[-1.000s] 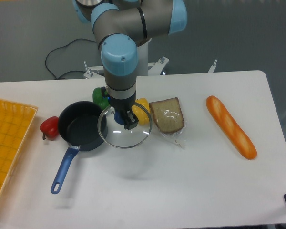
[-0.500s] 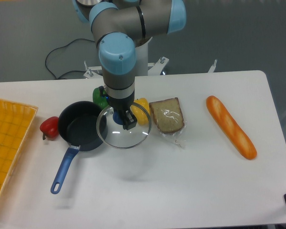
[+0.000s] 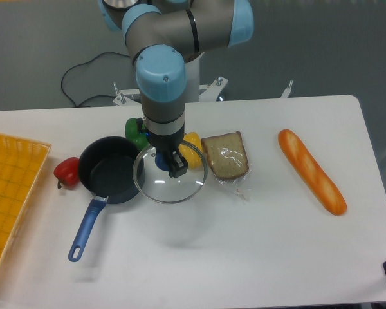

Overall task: Place the lid on the table
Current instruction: 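Carry the glass lid away from the saucepan toward open table space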

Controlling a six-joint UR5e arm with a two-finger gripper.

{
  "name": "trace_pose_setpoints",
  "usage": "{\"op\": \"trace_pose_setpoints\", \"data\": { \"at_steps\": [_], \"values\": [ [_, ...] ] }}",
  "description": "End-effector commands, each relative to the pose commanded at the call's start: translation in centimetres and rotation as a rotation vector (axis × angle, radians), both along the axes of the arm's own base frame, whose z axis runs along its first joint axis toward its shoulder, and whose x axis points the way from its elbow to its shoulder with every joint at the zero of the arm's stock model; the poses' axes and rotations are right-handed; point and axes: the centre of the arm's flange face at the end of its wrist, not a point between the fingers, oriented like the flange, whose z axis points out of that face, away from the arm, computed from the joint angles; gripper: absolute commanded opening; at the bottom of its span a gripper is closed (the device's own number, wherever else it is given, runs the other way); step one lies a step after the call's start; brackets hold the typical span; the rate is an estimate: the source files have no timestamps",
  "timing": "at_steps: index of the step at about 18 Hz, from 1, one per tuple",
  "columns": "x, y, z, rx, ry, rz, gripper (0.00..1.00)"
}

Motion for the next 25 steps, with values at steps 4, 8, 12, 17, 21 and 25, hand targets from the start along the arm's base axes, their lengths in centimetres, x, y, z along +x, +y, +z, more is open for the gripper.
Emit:
{"op": "trace_pose_setpoints", "data": {
  "at_steps": [4,8,12,17,21,25],
  "values": [
    [-2.1,0.6,-2.1,-0.041,0.003,0.015,0.57],
    [-3.0,0.6,-2.4,-0.041,-0.002,0.026,0.57],
    [-4.9,0.7,-4.1,-0.042,-0.003,0.040,0.57],
    [-6.3,1.2,-6.3,-0.045,-0.007,0.044,0.57],
    [-7.3,1.8,-8.6,-0.048,-0.010,0.049,0.57],
    [-8.1,1.9,-10.2,-0.054,-0.016,0.058,0.57]
  ]
}}
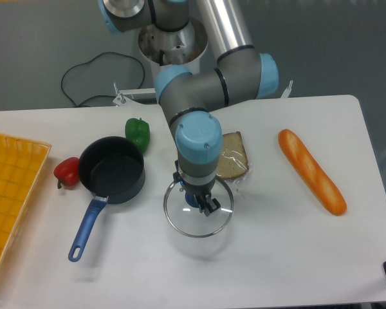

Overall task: Place the lid on the table
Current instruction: 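Carry the glass lid away from the saucepan toward open table space, then lower the glass lid flat onto the table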

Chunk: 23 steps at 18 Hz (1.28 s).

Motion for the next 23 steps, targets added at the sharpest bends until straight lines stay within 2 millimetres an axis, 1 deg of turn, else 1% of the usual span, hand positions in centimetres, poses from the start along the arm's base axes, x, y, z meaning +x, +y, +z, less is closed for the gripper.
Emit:
{"op": "trace_pose_setpoints", "data": {
  "at_steps": [8,13,14,17,23],
  "values": [
    [-0.5,0.6,-2.0,-0.007,-0.009,0.008,0.57],
    [-0.2,0.9,-2.5,-0.010,-0.014,0.012,0.57],
    [-0.1,1.1,-2.9,-0.013,-0.018,0.025,0.57],
    [0.4,2.4,-3.7,0.013,0.012,0.073,0.57],
    [0.7,2.7,-4.1,0.012,0.010,0.109,0.57]
  ]
}}
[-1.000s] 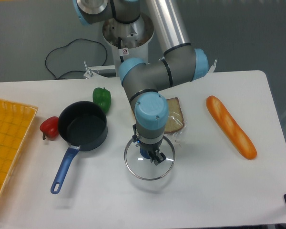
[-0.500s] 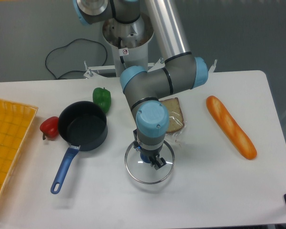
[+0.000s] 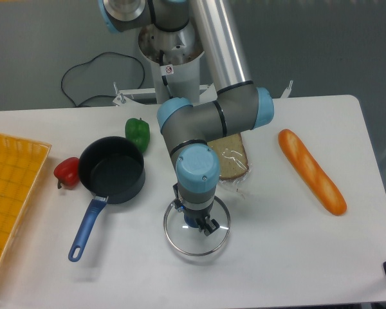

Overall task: Place the lid on the table
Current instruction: 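Lower the glass lid flat onto the table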

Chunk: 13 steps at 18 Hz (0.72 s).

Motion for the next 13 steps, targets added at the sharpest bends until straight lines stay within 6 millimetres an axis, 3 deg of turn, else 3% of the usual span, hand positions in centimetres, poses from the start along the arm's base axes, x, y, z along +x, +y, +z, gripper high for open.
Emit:
{"op": "trace_pose_setpoints", "data": {
  "at_steps": [13],
  "values": [
    [1.2,1.2,-1.6,-0.008,0.002,0.012,0.58]
  ]
}}
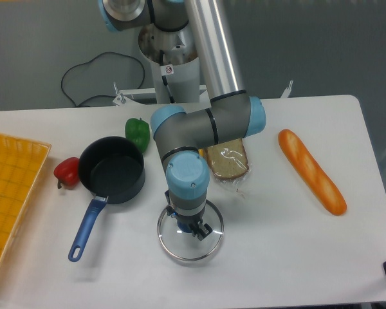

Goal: Place the lid on the table

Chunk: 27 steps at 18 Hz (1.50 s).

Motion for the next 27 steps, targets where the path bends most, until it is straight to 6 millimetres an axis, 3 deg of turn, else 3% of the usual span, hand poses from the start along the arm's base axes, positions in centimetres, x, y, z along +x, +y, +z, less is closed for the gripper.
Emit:
{"op": "trace_pose_setpoints", "data": {
  "at_steps": [27],
  "values": [
    [1.1,0.8,-1.2,-0.013,-0.011,-0.006,0.63]
  ]
}}
